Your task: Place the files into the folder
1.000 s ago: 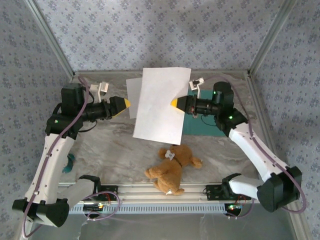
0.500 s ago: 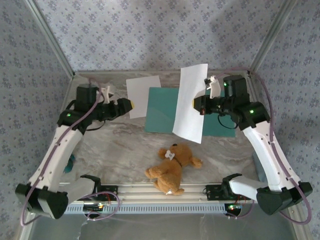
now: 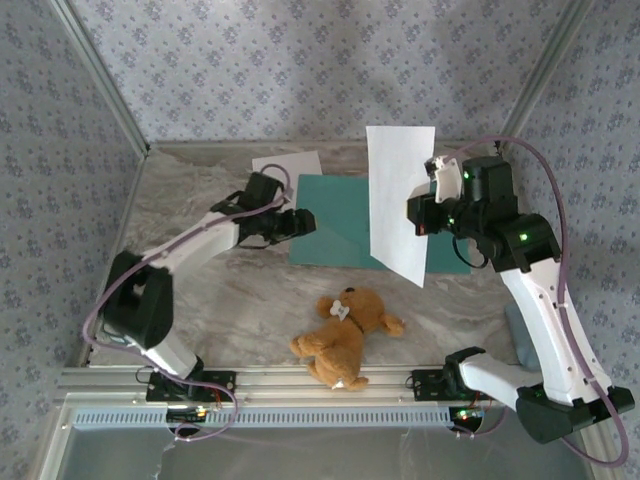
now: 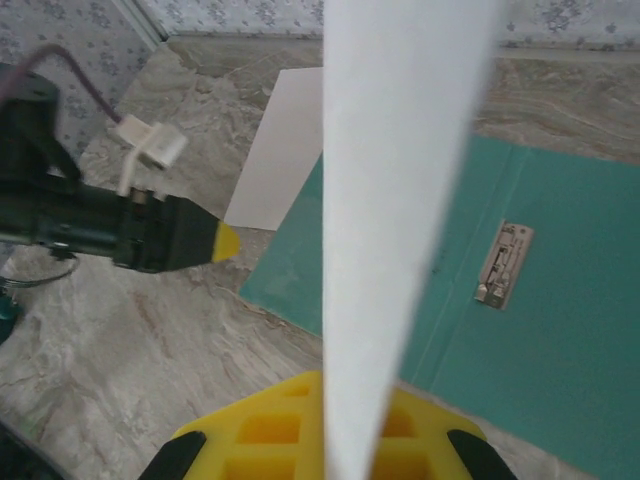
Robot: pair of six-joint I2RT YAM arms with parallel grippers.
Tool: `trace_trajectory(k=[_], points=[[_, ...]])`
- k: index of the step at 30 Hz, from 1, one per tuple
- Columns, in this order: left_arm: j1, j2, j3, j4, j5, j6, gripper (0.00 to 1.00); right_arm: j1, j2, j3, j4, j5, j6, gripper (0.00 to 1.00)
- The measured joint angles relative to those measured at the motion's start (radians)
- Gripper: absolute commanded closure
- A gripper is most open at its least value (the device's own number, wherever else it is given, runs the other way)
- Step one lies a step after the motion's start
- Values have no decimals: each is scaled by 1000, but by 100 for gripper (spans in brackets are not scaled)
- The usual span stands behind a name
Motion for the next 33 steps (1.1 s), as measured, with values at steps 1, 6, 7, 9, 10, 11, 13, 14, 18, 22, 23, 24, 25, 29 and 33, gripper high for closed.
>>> trace_trajectory(k=[1, 6, 7, 9, 10, 11, 13, 14, 18, 22, 23, 24, 25, 29, 33], points=[[-10, 43, 15, 14, 1, -7, 32, 0, 0, 0, -4, 6, -3, 100], [-31, 185, 69, 65, 1, -35, 33, -5, 0, 0, -43, 34, -25, 100], [-34, 205, 78, 77, 1, -41, 33, -6, 0, 0, -49, 37, -29, 100], [-39, 243, 95, 97, 2, -52, 35, -8, 0, 0, -55, 42, -32, 100], [-41, 259, 102, 105, 5, -56, 35, -9, 0, 0, -54, 42, -32, 100], [-44, 279, 111, 115, 5, -62, 35, -10, 0, 0, -54, 42, -32, 100], [-49, 305, 119, 129, 11, -69, 35, -11, 0, 0, -54, 45, -32, 100], [-51, 315, 119, 130, 15, -71, 35, -13, 0, -1, -53, 48, -32, 100], [-58, 330, 112, 134, 24, -73, 35, -21, 6, -7, -44, 60, -32, 100], [-57, 321, 60, 175, 40, -76, 35, -36, 39, -7, -28, 54, -32, 100], [-56, 309, 44, 184, 42, -76, 35, -41, 53, -6, -24, 46, -32, 100], [-56, 296, 25, 185, 43, -75, 35, -45, 69, -6, -18, 37, -32, 100], [-56, 284, 6, 186, 46, -74, 35, -48, 81, -6, -14, 28, -32, 100], [-49, 230, -75, 205, 58, -60, 36, -60, 138, -6, 24, -38, -32, 100], [-20, 191, -136, 222, 99, -32, 36, -64, 183, -6, 77, -130, -40, 100]])
